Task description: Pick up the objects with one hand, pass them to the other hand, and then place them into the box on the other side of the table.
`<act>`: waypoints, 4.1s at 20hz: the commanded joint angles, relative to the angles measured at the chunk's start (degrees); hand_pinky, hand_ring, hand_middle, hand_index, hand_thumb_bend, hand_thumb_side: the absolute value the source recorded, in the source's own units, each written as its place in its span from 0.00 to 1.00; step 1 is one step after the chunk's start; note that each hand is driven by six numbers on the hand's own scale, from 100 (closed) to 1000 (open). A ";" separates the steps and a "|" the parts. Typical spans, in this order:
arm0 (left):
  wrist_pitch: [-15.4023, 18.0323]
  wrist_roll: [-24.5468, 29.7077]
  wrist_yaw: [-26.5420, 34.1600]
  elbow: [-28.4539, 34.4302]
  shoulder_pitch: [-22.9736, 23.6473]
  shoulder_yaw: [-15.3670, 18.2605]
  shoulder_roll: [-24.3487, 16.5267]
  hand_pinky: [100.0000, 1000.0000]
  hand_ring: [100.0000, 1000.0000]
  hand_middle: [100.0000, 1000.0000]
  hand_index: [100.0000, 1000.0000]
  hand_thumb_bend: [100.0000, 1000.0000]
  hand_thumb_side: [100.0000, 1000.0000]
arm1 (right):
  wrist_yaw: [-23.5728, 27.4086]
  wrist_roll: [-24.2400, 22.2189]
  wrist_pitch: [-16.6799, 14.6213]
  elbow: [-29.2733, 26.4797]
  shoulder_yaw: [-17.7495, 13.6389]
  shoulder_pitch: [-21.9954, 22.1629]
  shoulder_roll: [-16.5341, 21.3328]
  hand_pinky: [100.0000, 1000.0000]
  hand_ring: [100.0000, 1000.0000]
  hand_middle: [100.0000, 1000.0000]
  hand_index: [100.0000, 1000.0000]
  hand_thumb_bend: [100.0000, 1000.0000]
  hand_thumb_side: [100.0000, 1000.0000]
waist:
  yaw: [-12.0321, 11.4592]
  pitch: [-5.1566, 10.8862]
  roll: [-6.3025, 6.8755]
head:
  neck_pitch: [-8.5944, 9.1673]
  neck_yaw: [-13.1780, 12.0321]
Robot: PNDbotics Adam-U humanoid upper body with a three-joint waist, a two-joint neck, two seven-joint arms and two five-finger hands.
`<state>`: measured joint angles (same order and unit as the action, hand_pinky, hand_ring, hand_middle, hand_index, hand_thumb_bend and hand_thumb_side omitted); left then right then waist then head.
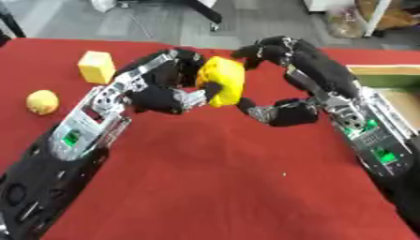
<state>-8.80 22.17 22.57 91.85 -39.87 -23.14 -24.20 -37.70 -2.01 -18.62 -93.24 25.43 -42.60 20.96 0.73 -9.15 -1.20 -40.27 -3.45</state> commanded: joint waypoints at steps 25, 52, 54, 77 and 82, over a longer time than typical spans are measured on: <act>0.35 0.06 -0.12 -1.56 -1.27 0.07 -0.63 0.65 0.49 0.38 0.45 0.06 0.01 | 3.68 -0.94 -2.56 -3.06 1.12 -0.07 -0.55 0.57 0.53 0.50 0.78 0.25 0.12 | 0.39 1.18 0.20 | -0.60 -0.40; -1.09 1.99 1.82 1.73 -1.72 -1.41 -0.62 0.66 0.49 0.38 0.46 0.03 0.02 | -1.77 -1.26 -3.32 -2.52 1.33 1.01 -0.08 0.58 0.54 0.50 0.81 0.21 0.07 | -0.06 1.21 0.11 | -0.81 -0.44; -1.19 1.98 2.01 2.07 -1.80 -1.43 -0.56 0.66 0.49 0.38 0.46 0.03 0.02 | -2.28 -1.30 -3.42 -2.39 1.37 1.05 -0.12 0.58 0.54 0.49 0.80 0.20 0.06 | -0.06 1.21 0.13 | -0.82 -0.43; 0.33 4.13 -3.60 2.14 -1.70 -0.32 -2.40 0.74 0.64 0.62 0.67 0.69 0.58 | 5.51 9.48 1.15 -1.91 0.80 1.55 0.06 0.50 0.45 0.39 0.31 0.15 0.00 | 0.48 1.17 0.40 | -0.80 -0.37; 3.06 3.36 -6.83 1.02 -0.97 2.59 -3.23 0.79 0.70 0.71 0.72 0.76 0.65 | 7.46 9.88 1.31 -3.32 -0.13 1.73 1.39 0.51 0.45 0.39 0.31 0.15 0.00 | 0.58 1.19 0.42 | -0.66 -0.28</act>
<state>-6.52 25.71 16.56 92.46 -40.14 -21.94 -25.99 -31.01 7.50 -17.41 -95.06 26.30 -40.23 20.87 1.24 -9.15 -1.20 -41.21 -3.75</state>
